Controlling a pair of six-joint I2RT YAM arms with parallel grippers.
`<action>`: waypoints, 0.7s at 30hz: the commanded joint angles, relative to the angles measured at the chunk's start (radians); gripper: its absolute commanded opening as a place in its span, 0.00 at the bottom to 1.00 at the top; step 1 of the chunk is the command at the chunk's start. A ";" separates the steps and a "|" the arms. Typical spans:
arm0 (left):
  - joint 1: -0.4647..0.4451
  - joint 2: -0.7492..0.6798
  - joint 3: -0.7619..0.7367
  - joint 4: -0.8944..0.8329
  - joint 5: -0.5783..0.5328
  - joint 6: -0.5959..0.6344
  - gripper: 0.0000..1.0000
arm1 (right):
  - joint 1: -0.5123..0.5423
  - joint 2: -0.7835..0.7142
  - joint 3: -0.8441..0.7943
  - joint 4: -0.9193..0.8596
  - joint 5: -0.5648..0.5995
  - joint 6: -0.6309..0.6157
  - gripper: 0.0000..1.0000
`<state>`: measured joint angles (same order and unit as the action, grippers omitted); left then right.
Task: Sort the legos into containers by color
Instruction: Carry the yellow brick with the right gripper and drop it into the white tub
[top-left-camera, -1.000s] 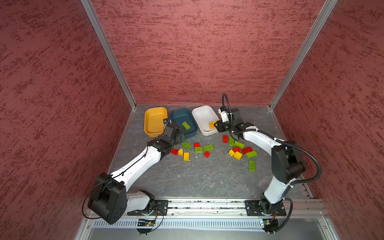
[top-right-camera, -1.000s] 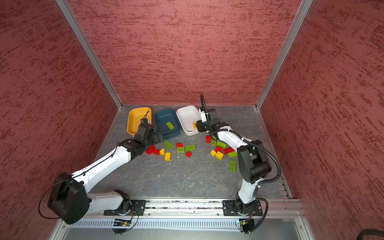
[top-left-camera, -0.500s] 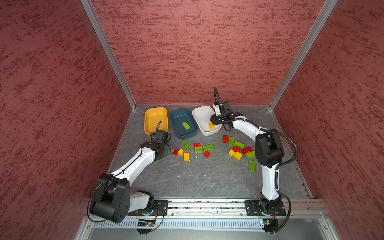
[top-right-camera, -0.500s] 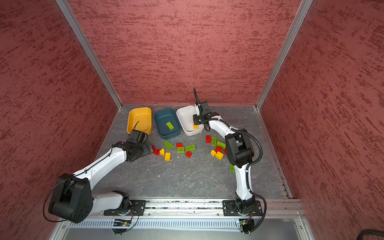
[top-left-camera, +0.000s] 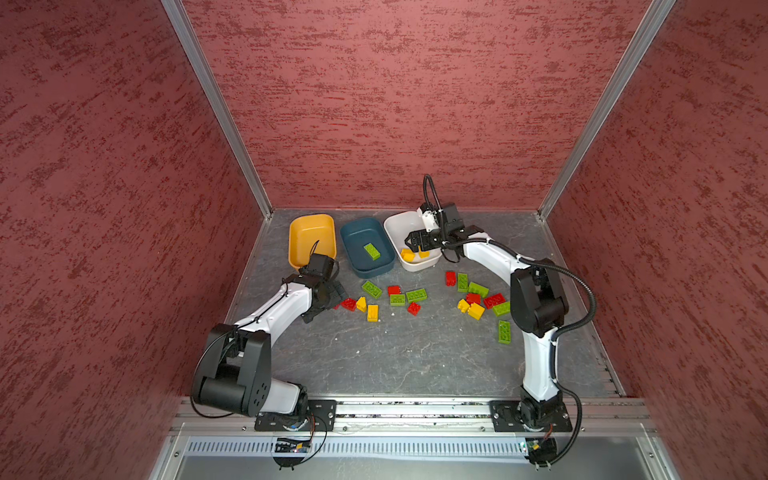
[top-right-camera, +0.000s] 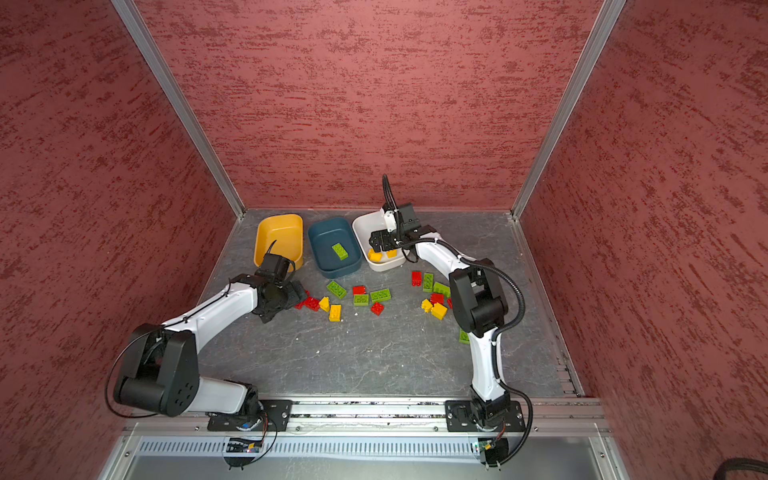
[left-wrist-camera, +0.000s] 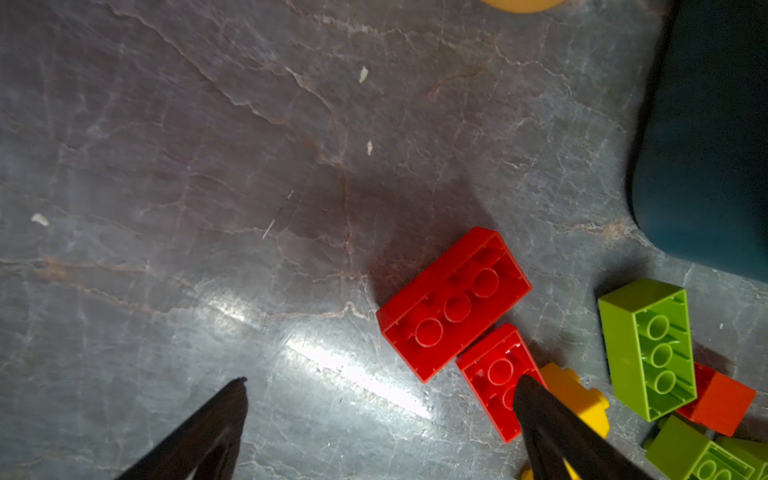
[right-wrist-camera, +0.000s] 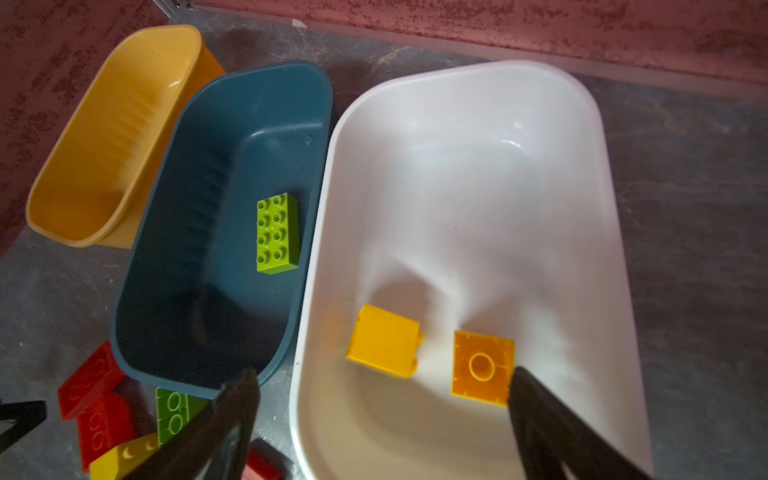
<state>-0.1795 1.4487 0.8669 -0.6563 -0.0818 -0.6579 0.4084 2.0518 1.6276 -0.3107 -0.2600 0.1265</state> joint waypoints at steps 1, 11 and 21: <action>0.014 0.057 0.074 0.000 0.040 0.103 0.97 | 0.000 -0.128 -0.082 0.091 0.023 0.011 0.99; -0.013 0.228 0.223 -0.083 -0.006 0.218 0.92 | 0.001 -0.290 -0.278 0.150 0.097 0.082 0.99; -0.057 0.361 0.284 -0.123 -0.069 0.252 0.65 | 0.000 -0.346 -0.336 0.175 0.139 0.091 0.99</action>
<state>-0.2321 1.7969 1.1313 -0.7525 -0.1207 -0.4221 0.4084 1.7329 1.2945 -0.1699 -0.1524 0.2073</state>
